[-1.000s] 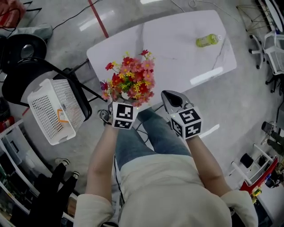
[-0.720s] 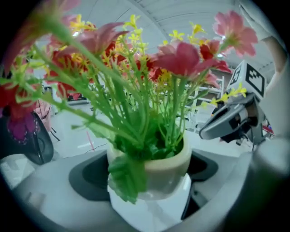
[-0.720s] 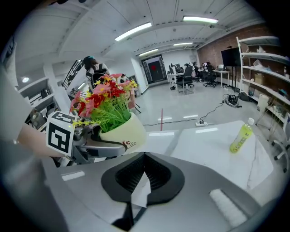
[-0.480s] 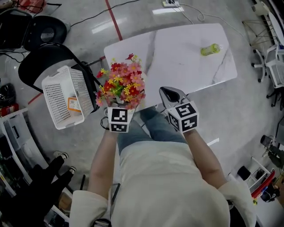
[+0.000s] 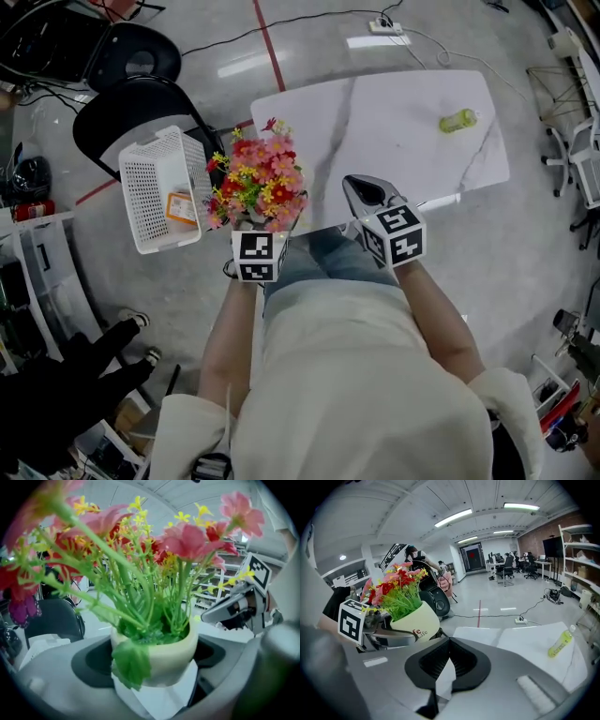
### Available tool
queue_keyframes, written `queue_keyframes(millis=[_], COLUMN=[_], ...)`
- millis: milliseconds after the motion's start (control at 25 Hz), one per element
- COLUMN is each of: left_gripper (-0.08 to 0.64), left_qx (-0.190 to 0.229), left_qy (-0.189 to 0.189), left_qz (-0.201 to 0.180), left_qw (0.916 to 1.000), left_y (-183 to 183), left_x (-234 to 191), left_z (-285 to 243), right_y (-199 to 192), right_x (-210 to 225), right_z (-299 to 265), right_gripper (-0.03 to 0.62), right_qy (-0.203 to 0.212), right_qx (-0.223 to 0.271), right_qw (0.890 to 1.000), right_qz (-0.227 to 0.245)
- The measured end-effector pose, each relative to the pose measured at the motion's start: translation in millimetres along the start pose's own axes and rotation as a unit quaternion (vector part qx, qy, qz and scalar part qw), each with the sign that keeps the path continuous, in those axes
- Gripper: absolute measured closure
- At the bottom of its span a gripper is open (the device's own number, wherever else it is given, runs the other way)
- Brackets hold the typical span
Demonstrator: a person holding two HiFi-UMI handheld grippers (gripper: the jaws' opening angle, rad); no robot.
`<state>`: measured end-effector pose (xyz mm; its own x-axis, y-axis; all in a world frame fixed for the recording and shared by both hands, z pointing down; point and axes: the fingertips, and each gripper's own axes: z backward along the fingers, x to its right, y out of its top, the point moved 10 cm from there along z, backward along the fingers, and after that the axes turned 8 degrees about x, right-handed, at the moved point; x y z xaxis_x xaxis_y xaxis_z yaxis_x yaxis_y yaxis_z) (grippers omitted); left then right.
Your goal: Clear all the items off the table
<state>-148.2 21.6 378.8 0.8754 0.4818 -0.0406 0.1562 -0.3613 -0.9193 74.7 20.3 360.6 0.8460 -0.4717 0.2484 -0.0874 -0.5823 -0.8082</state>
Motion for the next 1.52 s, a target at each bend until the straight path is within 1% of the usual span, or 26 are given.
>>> queue_keyframes(millis=[80, 360, 520, 720, 880, 1200, 1520], left_gripper=[0.061, 0.061, 0.061, 0.061, 0.061, 0.061, 0.061], left_qx=[0.003, 0.016, 0.018, 0.016, 0.018, 0.021, 0.016], left_qy=[0.009, 0.021, 0.024, 0.022, 0.028, 0.059, 0.092], left_qz=[0.003, 0.006, 0.008, 0.003, 0.005, 0.019, 0.04], left_qw=[1.0, 0.9996, 0.9995, 0.9996, 0.9994, 0.9978, 0.9949], left_y=[2.0, 14.6, 17.4, 12.6, 10.7, 5.9, -6.6], left_x=[-5.0, -26.2, -45.3, -82.9, -110.1, -167.2, -218.4], left_z=[6.8, 22.6, 32.2, 53.3, 61.1, 75.9, 92.1], right_y=[4.3, 22.6, 32.0, 41.4, 49.9, 65.3, 73.5], right_x=[-6.3, -34.2, -50.1, -82.6, -99.1, -135.3, -164.3], right_z=[-0.8, -9.6, -20.7, -42.4, -58.7, -90.8, -118.0], right_gripper=[0.593, 0.592, 0.594, 0.594, 0.594, 0.594, 0.593], right_qy=[0.004, 0.021, 0.021, 0.019, 0.02, 0.036, 0.04], right_qx=[-0.001, -0.003, 0.002, 0.002, 0.002, -0.005, -0.022], right_qw=[1.0, 1.0, 1.0, 0.999, 0.999, 0.998, 0.997], right_qz=[0.003, 0.021, 0.022, 0.028, 0.035, 0.053, 0.064])
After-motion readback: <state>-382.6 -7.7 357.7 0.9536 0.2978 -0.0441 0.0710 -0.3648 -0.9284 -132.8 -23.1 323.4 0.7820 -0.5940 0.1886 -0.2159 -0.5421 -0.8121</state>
